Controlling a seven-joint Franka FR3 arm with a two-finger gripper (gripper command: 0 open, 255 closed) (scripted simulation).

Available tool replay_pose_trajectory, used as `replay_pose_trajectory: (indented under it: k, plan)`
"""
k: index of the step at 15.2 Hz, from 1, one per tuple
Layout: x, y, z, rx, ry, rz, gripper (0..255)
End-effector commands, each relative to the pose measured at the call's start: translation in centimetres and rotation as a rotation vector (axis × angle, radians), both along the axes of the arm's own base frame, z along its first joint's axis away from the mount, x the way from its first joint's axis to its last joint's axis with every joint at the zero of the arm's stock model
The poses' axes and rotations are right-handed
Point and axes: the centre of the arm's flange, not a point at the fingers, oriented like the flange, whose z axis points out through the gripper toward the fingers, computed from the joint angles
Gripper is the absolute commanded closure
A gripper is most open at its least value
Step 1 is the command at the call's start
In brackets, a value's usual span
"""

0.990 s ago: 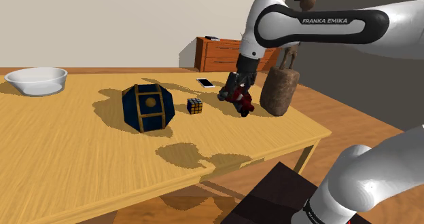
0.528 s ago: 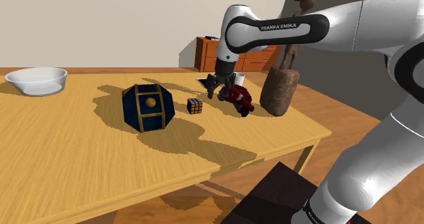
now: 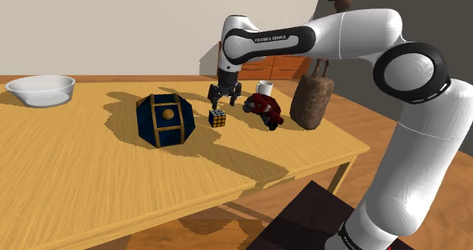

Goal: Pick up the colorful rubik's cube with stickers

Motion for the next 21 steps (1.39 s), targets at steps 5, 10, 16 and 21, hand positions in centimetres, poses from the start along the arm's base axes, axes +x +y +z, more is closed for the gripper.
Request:
replay_pose_trajectory:
  k: [5, 10, 16, 21]
  plan:
    - [3.9, 0.3, -2.8, -0.007, 0.005, -0.011, 0]
    - [3.9, 0.3, -5.8, -0.007, 0.005, -0.011, 0]
    - [3.9, 0.3, -5.7, -0.007, 0.005, -0.012, 255]
    - [3.9, 0.3, -5.7, -0.007, 0.005, -0.012, 255]
